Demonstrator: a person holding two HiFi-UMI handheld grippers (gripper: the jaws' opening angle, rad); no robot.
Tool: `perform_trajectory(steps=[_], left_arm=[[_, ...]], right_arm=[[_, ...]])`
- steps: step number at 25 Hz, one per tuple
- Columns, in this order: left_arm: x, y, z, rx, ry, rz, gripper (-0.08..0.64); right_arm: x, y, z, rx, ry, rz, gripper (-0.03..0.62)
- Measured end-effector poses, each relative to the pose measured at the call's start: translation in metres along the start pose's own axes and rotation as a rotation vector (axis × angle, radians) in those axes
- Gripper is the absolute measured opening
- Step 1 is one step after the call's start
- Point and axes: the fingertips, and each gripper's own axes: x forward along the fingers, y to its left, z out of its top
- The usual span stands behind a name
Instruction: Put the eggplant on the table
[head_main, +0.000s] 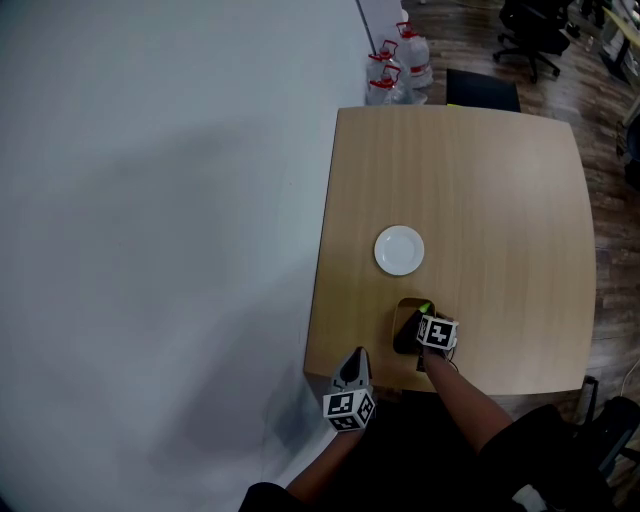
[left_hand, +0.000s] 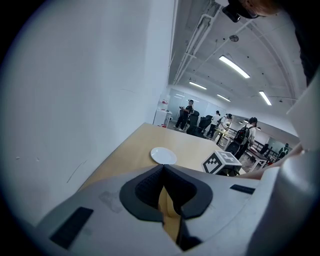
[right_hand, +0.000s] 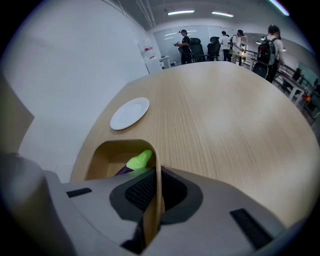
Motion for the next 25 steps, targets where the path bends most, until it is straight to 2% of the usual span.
perform_trajectory(steps=[5, 6, 9, 13, 18, 25], left_arm=[[0.005, -0.008, 0.006, 0.016, 0.003, -0.016, 0.012], [0.006, -0.010, 0.008, 0.019, 0.003, -0.020, 0.012], [0.010, -0.013, 0.006, 0.022, 0.011, -0.029, 0.012], [0.012, -0.024, 0.000, 0.028, 0.024, -0.052, 0.012], [0.005, -0.041, 0.008, 0.052, -0.002, -0.089, 0.012], [-0.040, -0.070, -0.003, 0.053, -0.072, -0.118, 0.012]], right_arm=[[-0.003, -0.004, 0.003, 0.040, 0.001, 0.016, 0.073], [-0.004, -0.003, 0.006, 0.061, -0.005, 0.037, 0.114], [-0.014, 0.007, 0.016, 0.106, -0.040, 0.109, 0.168], [-0.033, 0.013, 0.031, 0.053, -0.094, 0.147, 0.190], [-0.061, 0.016, 0.042, 0.053, -0.152, 0.208, 0.192], [-0.140, 0.003, 0.031, -0.011, -0.285, 0.265, 0.196]])
